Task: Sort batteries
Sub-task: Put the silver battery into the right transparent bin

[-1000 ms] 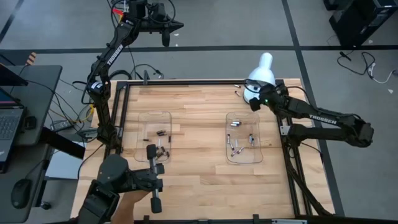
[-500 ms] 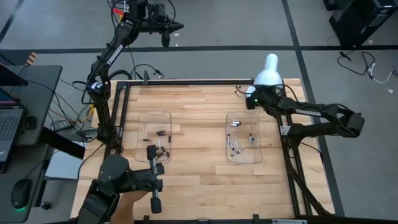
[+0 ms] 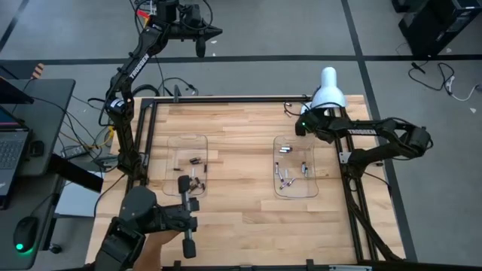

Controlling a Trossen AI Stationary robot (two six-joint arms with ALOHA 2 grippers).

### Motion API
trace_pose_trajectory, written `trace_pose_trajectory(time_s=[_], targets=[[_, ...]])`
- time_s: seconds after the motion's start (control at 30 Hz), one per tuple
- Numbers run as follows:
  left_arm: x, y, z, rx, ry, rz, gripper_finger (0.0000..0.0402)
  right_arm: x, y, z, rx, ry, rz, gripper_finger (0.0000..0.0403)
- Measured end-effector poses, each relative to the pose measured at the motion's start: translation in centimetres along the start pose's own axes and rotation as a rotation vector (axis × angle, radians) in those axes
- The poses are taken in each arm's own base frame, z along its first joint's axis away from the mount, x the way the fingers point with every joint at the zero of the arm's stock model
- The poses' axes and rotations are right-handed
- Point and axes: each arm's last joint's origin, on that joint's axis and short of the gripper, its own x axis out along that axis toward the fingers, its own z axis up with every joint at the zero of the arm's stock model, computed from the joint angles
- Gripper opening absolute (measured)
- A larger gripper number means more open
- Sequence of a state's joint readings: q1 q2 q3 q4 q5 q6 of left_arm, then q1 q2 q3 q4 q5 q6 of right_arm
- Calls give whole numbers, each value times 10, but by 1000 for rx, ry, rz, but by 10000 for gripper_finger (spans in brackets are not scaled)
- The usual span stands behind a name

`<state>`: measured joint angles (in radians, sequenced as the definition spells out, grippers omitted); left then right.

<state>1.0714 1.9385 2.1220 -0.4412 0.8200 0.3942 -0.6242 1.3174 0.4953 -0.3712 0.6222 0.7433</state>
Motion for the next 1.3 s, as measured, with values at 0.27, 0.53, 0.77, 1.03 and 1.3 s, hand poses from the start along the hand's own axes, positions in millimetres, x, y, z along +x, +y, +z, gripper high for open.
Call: trace_pose_trajectory(time_s=[0.27,0.53,0.77,1.03,1.3], targets=[[2,-6,-6,-21,52,-31,0,-40,-10,-4,-11,27,180,109],[49,-34,-17,6,100,-135,0,-80,-26,0,16,-109,360,107],[94,-57,-33,6,112,-225,0,-112,-31,-4,-58,-195,639,98],[166,-114,-72,24,237,-317,0,-153,-35,-5,-178,-367,1022,91],[222,-151,-102,114,221,-286,0,-174,-41,-1,-171,-499,1194,91]])
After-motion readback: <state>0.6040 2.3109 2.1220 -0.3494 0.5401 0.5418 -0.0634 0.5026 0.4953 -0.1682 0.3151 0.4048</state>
